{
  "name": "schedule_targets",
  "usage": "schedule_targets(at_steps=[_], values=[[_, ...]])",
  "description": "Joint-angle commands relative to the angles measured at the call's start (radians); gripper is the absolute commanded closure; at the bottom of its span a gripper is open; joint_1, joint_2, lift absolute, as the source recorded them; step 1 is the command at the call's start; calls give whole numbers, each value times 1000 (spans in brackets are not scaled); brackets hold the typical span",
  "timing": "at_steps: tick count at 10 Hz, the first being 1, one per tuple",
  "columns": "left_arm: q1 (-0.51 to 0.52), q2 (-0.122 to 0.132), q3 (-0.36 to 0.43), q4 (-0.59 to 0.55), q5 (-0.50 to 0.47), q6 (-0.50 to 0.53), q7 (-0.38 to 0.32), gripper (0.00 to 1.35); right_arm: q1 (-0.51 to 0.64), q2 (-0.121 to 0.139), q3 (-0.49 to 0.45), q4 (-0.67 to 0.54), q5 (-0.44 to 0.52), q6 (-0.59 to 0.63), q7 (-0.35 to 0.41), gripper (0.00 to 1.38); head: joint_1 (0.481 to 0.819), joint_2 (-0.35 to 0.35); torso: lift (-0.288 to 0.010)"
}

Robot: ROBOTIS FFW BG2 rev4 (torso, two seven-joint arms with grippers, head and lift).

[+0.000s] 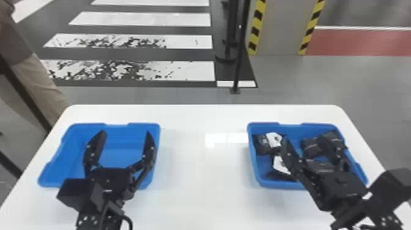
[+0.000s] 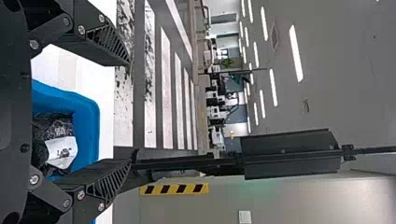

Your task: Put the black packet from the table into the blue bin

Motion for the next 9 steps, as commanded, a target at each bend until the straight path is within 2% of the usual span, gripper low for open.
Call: schedule_targets(at_steps=[1, 9], values=[[0, 0, 0, 0, 0, -2, 0, 94, -2, 0, 2, 0, 2, -5, 2, 305, 695, -6, -110], [0, 2, 0, 0, 0, -25, 2, 94, -7, 0, 8, 2, 10, -44, 5, 305, 695, -1, -110]])
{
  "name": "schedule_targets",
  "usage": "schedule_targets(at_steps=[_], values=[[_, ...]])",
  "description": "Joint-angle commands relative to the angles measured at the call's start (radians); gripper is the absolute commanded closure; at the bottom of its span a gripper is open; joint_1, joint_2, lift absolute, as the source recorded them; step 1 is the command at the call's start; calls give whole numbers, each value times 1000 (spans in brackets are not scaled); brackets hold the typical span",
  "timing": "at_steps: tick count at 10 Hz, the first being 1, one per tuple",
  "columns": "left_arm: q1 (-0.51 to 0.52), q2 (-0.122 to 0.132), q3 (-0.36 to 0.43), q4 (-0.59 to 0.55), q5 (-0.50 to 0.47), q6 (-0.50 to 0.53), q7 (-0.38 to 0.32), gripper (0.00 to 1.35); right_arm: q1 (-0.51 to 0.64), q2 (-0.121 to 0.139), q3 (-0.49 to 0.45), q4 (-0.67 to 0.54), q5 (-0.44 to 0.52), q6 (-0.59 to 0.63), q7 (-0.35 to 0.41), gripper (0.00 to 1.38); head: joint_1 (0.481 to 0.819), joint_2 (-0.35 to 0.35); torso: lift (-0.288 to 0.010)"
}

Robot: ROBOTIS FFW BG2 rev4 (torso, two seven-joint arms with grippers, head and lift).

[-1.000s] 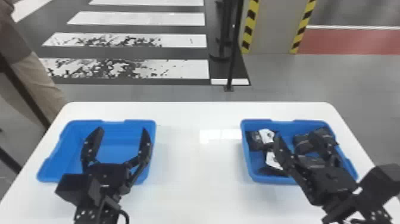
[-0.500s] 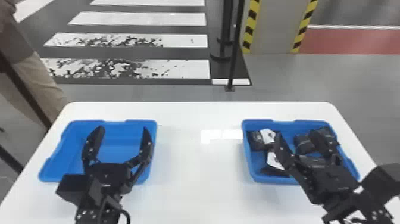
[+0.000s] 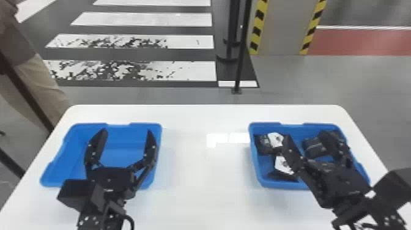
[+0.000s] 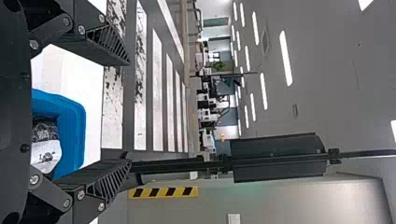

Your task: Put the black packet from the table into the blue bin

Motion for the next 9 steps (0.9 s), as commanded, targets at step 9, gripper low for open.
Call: schedule_targets(at_steps=[9], values=[[9, 0, 9, 0, 10, -19, 2, 94, -2, 0, 6, 0, 8, -29, 0, 305, 695, 10, -110]])
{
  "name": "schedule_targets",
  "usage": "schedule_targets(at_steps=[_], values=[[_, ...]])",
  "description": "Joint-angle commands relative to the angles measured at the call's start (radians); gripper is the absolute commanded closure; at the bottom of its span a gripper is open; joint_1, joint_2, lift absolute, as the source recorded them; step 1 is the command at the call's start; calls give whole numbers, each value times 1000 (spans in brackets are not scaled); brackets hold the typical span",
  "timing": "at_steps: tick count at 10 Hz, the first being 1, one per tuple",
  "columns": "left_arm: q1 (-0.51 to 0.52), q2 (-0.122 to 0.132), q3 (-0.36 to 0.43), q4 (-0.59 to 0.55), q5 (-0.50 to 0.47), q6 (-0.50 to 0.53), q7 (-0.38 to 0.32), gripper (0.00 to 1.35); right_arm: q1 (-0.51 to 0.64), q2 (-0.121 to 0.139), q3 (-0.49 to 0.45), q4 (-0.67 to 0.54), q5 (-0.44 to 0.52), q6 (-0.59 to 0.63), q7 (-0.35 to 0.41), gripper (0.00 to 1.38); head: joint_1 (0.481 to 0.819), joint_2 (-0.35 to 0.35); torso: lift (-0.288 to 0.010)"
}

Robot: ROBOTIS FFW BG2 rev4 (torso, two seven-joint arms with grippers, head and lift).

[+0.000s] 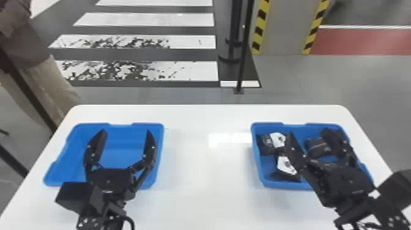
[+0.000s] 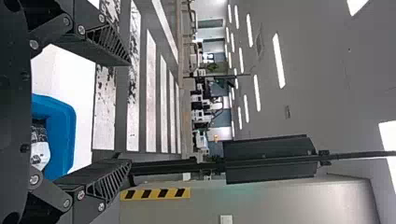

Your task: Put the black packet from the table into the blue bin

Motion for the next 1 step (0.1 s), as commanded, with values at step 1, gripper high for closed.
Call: schedule_targets(at_steps=[1], values=[[0, 0, -2, 0, 1, 1, 0, 94, 0, 0, 0, 0, 2, 0, 0, 305, 695, 11, -110]])
